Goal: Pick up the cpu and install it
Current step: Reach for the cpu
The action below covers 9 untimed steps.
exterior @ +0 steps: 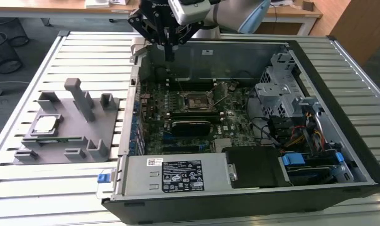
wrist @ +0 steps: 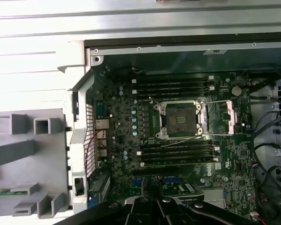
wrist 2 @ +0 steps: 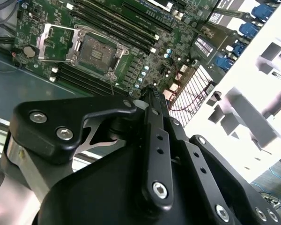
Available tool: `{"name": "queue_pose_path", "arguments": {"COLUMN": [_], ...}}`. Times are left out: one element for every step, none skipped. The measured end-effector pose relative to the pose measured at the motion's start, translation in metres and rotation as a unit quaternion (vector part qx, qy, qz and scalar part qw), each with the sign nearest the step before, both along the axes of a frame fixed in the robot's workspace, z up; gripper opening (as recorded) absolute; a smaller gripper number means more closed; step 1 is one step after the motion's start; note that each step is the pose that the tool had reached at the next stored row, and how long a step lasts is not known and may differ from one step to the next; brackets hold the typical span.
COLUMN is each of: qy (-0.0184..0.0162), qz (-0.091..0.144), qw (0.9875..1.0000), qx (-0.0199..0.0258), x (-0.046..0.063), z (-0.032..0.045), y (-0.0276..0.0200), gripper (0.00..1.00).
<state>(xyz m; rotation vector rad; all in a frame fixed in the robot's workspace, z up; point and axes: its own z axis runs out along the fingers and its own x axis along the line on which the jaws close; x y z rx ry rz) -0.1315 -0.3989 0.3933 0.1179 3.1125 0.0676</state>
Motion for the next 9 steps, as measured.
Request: {"name": "queue_pose_path", "arguments": {"qy": [0.0000, 0.0000, 0.0000, 0.0000, 0.0000, 0.0000, 0.0000, 0.0000, 0.0000], "qz": [0.000, 0.000, 0.000, 0.000, 0.000, 0.000, 0.000, 0.000, 0.000], "qw": [1.0000, 1.0000, 1.0000, 1.0000, 1.0000, 1.0000, 1.0000, 1.0000, 1.0000], "qx": [0.0000, 0.0000, 0.0000, 0.0001, 0.0000, 0.0000, 0.0000, 0.0000, 0.0000], "x": [-0.0006, -0.0012, -0.0020, -0.0028, -0.0035, -0.0043, -0.0048, -0.0052, -0.0059], "z": [0.0000, 0.0000, 0.0000, -0.0001, 0.0000, 0.0000, 0.0000, 0.0000, 0.0000], "y": [0.0000, 0.0000, 0.0000, 0.0000, 0.0000, 0.0000, 0.0000, 0.0000, 0.0000], "gripper": [0.11, 0.11, 0.11, 0.11, 0.11, 0.11, 0.11, 0.11, 0.11]}}
